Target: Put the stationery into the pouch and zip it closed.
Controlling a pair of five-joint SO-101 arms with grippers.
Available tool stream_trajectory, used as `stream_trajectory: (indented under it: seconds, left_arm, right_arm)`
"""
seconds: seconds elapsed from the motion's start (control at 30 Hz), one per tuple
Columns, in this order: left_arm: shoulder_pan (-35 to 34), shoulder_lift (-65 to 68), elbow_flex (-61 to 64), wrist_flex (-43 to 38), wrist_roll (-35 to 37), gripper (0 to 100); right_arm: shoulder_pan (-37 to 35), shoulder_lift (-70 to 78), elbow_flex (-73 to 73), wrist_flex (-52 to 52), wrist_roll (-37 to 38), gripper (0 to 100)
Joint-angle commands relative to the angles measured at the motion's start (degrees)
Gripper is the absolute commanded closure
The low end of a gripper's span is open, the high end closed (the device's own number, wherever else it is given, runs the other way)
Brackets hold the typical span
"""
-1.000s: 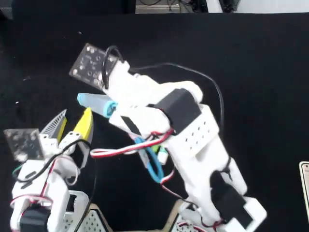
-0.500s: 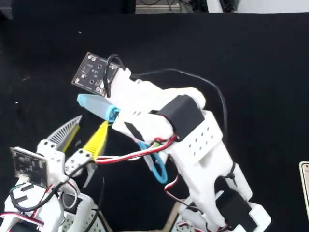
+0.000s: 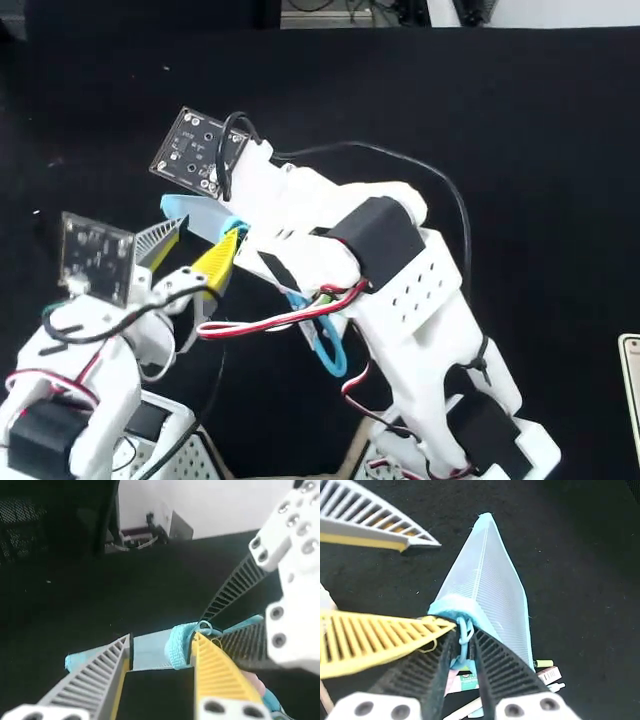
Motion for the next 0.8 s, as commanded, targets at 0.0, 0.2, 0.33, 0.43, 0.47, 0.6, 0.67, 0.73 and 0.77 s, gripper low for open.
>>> stream_trajectory:
  seconds: [0.0, 0.2, 0.33, 0.43, 0.47, 0.6, 0.67, 0.73, 0.77]
  left_arm:
    - [0.57, 5.45, -7.34, 2.29, -0.88, 79]
    - [0.57, 7.74, -5.14, 1.93, -2.46, 79]
    - [0.57, 7.74, -4.09, 1.93, -2.46, 79]
    - [0.57, 7.74, -4.09, 2.20, -2.73, 80]
    - [0.57, 7.74, -4.00, 2.37, -2.73, 80]
    - [0.57, 7.65, -3.30, 2.37, -2.64, 82]
    - [0.57, 7.65, -2.95, 2.37, -2.46, 89]
    - [0.75, 7.65, -2.59, 2.02, -2.73, 95]
    - [0.92, 7.65, -2.59, 2.02, -2.64, 96]
  right_arm:
    - [-0.09, -1.10, 0.04, -0.62, 0.62, 98.8]
    - [-0.09, -1.36, 0.04, -0.53, 0.62, 98.8]
    - [-0.09, -1.36, 0.04, -0.53, 0.62, 98.8]
    - [-0.09, -1.36, 0.04, -0.53, 0.62, 98.8]
    - [-0.09, -1.36, 0.04, -0.53, 0.62, 98.8]
    - [0.00, -1.36, 0.04, -0.53, 0.53, 98.8]
    - [0.18, -1.36, 0.04, -0.53, 0.44, 98.7]
    - [0.26, -1.36, 0.04, -0.53, 0.18, 98.7]
    - [0.26, -1.36, 0.04, -0.53, 0.18, 98.7]
